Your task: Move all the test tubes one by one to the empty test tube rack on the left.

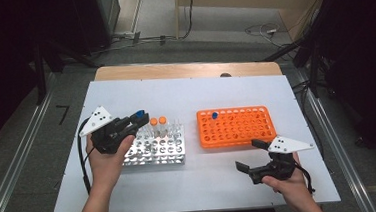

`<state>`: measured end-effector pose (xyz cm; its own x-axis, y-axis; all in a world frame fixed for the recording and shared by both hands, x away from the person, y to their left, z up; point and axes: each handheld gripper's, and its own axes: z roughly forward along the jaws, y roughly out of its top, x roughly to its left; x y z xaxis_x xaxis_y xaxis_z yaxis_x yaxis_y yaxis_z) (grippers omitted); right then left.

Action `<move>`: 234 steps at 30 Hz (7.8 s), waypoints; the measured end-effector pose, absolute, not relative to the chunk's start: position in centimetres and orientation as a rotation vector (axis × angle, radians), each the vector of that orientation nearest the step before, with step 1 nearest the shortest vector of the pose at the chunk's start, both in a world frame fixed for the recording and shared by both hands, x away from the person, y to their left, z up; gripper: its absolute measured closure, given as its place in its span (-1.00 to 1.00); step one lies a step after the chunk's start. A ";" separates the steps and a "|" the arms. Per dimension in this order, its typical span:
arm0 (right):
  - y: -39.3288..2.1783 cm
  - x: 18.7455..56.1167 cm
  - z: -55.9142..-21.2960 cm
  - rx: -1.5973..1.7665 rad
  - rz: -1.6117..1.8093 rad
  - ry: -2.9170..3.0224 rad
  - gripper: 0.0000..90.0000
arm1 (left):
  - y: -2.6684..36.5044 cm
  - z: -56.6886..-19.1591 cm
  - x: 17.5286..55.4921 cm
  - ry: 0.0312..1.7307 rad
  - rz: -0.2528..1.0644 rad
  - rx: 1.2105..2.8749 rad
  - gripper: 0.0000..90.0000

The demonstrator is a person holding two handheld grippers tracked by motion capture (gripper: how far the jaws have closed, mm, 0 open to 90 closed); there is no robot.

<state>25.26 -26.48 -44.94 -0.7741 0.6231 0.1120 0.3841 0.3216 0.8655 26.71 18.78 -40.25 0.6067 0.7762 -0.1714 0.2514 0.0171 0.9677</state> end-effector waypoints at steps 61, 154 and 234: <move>-29.7 26.6 -45.9 1.040 1.403 2.278 -0.96 | 18.0 -43.1 26.4 1.045 0.447 1.628 -0.66; -19.8 28.2 -43.9 0.943 1.396 2.319 0.66 | 10.7 -43.2 23.1 0.835 0.305 1.698 -0.97; -19.8 24.0 -44.1 0.734 1.471 2.493 -1.00 | 12.7 -40.2 22.8 0.714 0.392 1.660 0.70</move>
